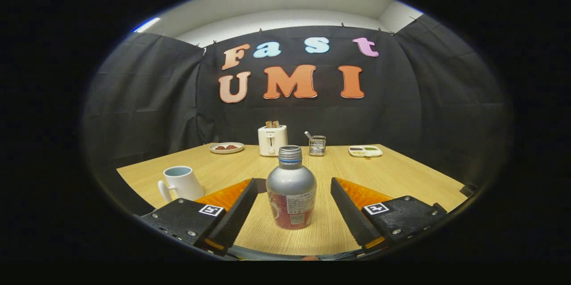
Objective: Take the bottle from table, then pour the juice into the cup, finally place the bottle on the coaster
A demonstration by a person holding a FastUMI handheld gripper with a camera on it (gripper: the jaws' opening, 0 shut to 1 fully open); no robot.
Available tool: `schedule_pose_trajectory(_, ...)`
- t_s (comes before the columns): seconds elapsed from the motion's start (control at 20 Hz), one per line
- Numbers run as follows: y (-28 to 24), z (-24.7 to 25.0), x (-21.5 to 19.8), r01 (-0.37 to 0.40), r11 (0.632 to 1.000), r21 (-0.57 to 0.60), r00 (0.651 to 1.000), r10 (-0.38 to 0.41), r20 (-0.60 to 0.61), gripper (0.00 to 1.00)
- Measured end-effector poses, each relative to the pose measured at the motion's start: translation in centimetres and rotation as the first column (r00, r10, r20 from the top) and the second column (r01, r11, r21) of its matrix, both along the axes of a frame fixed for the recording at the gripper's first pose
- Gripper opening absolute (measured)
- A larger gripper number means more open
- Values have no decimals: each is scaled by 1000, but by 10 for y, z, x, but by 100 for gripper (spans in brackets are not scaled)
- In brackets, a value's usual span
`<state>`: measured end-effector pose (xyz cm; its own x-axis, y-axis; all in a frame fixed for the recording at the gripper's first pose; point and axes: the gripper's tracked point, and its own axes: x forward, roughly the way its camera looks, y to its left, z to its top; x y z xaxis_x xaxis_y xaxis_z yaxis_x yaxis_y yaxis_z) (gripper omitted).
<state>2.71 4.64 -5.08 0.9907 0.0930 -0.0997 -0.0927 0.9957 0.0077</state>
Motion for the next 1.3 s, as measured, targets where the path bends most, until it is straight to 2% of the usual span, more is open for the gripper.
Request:
schedule_pose_trajectory(0.9,7,-65,21,-4,1000,-17,987,1,-164,97)
schedule_pose_trajectory(1.05,6,-70,23,6,1000,-25,985,-11,-174,89)
schedule_pose_trajectory(1.15,6,-70,24,5,1000,-24,985,-9,-170,79)
schedule_pose_trajectory(1.3,5,-70,23,0,1000,-24,986,-4,-168,77)
